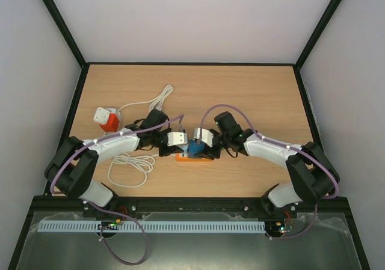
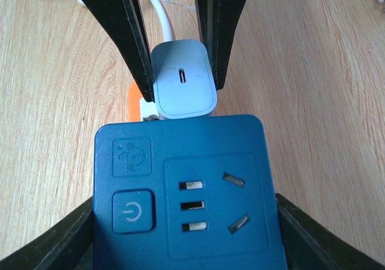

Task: Pull the plug off the socket

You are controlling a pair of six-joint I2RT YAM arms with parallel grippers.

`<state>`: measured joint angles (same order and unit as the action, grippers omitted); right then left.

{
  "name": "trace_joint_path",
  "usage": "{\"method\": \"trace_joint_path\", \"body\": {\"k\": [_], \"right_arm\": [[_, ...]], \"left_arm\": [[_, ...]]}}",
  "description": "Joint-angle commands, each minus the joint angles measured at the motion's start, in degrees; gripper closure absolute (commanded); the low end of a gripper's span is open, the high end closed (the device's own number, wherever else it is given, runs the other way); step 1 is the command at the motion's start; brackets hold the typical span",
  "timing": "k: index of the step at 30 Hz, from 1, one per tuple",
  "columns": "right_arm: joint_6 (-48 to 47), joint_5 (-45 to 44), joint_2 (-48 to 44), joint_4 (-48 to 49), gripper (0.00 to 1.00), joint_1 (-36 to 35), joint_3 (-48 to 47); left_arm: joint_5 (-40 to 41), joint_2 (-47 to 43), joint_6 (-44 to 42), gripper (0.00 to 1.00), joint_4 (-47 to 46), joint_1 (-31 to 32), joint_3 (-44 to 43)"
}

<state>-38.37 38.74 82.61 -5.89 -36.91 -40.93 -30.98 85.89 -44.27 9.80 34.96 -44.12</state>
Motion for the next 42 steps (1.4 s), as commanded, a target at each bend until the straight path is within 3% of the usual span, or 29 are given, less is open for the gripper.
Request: {"method": "trace_joint_path", "body": {"k": [1,17,24,34,42], "right_arm": [[-0.04,-2.37,0.27,-0.61,0.73,-0.43,0.52],[0.05,-2.47,0.36,-0.59,0.73,-0.45,0.49],[0.14,-2.53,0.44,-0.54,0.72,-0.45,0.42],[0.12,-2.53,0.27,-0.44,0.72,-0.45,0.58],[0.36,-2.65,0.36,-0.33,0.72,-0.45,0.5]], "left_arm": [[-5.58,-2.9,0.68,0.83,1.46,0.21,-2.72],[-5.74,-5.48,-0.33,0.83,5.98,-0.72,-3.99],[-6.19,-7.73,-1.61,0.82,14.79,-7.29,-9.01],[-4.26,-3.95,-4.53,0.81,25.45,-18.32,-23.11],[-4.16,11.05,-0.63,0.79,33.03,-29.74,-43.66]]}}
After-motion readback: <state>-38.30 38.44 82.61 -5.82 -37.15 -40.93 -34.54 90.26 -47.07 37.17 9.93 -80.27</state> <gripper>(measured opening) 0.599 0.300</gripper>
